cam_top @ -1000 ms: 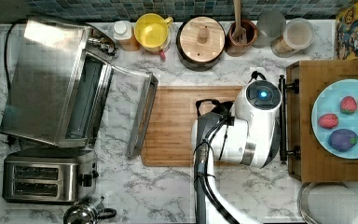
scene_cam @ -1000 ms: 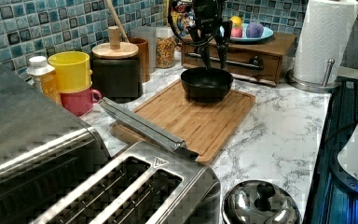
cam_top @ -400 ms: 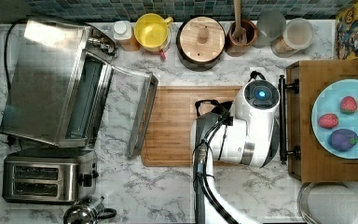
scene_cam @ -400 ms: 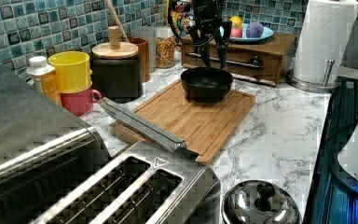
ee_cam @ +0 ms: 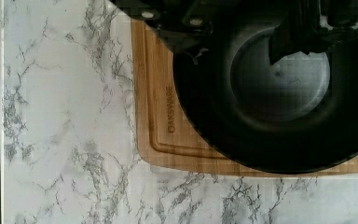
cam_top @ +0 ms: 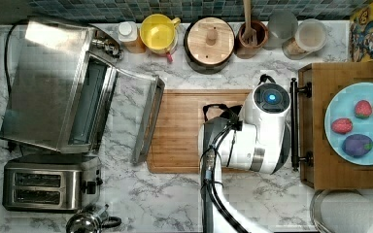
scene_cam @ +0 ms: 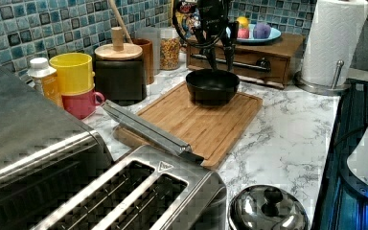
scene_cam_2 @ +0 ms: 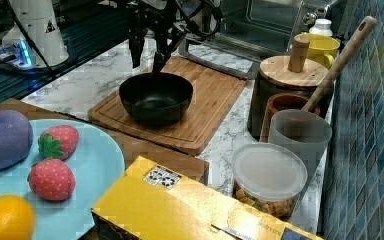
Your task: Put the bowl on the board.
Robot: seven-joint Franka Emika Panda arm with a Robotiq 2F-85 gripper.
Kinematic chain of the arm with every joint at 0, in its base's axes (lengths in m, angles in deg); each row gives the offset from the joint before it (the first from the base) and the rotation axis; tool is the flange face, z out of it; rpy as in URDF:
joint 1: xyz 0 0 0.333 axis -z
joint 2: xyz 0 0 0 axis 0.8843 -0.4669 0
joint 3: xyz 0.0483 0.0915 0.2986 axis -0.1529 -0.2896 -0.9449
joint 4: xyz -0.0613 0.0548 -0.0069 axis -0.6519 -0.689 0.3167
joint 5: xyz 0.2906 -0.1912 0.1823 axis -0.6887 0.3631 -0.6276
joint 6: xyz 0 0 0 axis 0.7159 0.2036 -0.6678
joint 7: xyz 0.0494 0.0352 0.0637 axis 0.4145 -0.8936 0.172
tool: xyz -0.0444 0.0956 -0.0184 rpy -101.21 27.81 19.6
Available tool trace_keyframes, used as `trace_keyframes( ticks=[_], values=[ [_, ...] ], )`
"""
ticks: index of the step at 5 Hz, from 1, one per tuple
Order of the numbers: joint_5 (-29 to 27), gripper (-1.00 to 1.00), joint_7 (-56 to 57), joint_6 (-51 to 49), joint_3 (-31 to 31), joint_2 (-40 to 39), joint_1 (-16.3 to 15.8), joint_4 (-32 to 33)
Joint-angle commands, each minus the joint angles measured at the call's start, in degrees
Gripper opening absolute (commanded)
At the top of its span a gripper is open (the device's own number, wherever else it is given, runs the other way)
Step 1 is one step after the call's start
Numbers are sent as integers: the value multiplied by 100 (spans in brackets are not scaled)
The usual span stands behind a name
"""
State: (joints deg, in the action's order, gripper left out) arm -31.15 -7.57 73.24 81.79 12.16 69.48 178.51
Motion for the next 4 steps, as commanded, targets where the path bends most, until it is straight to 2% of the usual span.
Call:
trace_keyframes(
  ticks=[1, 3, 4],
  values=[
    [-51, 0, 326, 39, 18, 91, 22, -549],
    [-49, 0, 324, 38, -3, 91, 42, -550],
    [-69, 0, 338, 40, 169, 89, -126, -549]
  ],
)
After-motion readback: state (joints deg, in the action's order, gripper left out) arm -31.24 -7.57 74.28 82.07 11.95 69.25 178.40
